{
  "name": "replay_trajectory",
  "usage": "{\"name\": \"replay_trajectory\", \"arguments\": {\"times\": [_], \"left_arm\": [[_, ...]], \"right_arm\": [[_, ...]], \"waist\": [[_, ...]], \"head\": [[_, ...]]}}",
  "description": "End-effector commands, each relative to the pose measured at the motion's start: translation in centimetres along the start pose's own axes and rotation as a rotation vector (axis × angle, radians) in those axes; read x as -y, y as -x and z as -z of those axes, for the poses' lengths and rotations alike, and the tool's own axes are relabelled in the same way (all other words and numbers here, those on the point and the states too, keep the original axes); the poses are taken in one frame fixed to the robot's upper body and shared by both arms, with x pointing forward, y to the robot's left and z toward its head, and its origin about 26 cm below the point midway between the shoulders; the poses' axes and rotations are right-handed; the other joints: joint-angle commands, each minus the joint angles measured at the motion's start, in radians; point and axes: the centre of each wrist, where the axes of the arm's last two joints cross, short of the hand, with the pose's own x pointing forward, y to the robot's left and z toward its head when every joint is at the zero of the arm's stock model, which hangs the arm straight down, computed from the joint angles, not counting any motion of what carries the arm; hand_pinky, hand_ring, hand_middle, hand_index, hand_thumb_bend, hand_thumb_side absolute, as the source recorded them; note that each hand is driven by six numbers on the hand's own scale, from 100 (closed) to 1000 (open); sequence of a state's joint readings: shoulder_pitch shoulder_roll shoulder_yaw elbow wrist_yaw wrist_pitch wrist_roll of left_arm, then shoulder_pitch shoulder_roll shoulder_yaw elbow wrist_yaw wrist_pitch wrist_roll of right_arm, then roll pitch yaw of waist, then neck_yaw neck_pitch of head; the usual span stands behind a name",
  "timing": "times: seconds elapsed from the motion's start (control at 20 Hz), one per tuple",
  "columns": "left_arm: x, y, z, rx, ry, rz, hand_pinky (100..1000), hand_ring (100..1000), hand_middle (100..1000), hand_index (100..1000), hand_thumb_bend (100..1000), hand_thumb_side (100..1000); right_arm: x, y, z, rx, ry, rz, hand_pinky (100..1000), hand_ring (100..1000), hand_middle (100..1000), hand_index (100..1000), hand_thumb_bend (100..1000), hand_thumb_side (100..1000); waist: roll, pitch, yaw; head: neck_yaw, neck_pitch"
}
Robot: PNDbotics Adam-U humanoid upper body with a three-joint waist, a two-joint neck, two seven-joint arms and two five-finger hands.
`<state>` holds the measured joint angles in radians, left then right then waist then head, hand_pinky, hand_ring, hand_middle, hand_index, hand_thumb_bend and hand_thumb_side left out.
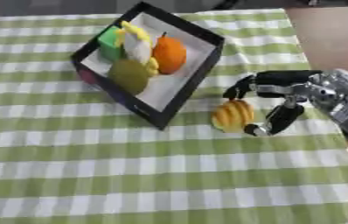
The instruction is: Pick up objects on the table and place them in the box.
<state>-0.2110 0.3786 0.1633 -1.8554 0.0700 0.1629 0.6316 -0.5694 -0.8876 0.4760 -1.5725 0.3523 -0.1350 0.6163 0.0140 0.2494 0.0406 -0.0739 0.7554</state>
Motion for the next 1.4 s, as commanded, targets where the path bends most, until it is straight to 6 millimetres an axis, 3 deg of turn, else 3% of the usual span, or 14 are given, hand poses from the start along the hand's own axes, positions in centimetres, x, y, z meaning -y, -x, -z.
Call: {"name": "replay_trajectory", "arguments": {"times": [0.05, 0.4, 0.5, 0.75, 0.85, 1.15, 1.4], "left_arm": [[-0.3, -0.8, 0.4, 0.031, -0.010, -0.010, 739, 659, 671, 827, 637, 429], [-0.3, -0.7, 0.2, 0.026, -0.011, -0.015, 740, 650, 670, 825, 639, 429], [-0.3, -0.7, 0.2, 0.024, -0.012, -0.016, 739, 649, 669, 824, 640, 428], [-0.4, -0.6, 0.1, 0.020, -0.014, -0.016, 739, 648, 668, 823, 639, 428], [-0.4, -0.6, 0.1, 0.020, -0.017, -0.016, 740, 648, 669, 824, 639, 429], [-0.4, -0.7, 0.1, 0.024, -0.019, -0.013, 740, 648, 669, 823, 636, 432], [-0.6, -0.6, 0.0, 0.029, -0.023, -0.005, 739, 648, 669, 823, 639, 423]], "right_arm": [[0.5, 0.3, -0.3, -0.016, -0.011, -0.020, 901, 840, 775, 909, 297, 163], [-0.3, 1.0, 0.6, -0.041, -0.020, 0.045, 872, 798, 691, 884, 197, 228], [-0.4, 1.1, 0.8, -0.047, -0.005, 0.055, 848, 759, 631, 856, 176, 234], [-0.6, 1.1, 1.1, -0.050, 0.054, 0.069, 804, 680, 519, 757, 100, 111], [-0.5, 0.9, 0.9, -0.042, 0.086, 0.078, 793, 662, 494, 729, 100, 116], [1.0, -0.2, -0.8, -0.018, 0.236, 0.083, 766, 613, 443, 670, 100, 117], [3.8, -1.4, -3.1, 0.019, 0.371, 0.048, 773, 614, 455, 681, 100, 104]], "waist": [[0.014, 0.005, 0.000], [0.016, 0.004, 0.001], [0.016, 0.004, 0.001], [0.015, 0.003, 0.001], [0.014, 0.002, 0.001], [0.009, -0.006, -0.001], [0.003, -0.017, 0.000]], "head": [[0.000, 0.013], [0.000, 0.015], [0.000, 0.015], [0.002, 0.015], [0.004, 0.015], [0.008, 0.015], [0.015, 0.015]]}}
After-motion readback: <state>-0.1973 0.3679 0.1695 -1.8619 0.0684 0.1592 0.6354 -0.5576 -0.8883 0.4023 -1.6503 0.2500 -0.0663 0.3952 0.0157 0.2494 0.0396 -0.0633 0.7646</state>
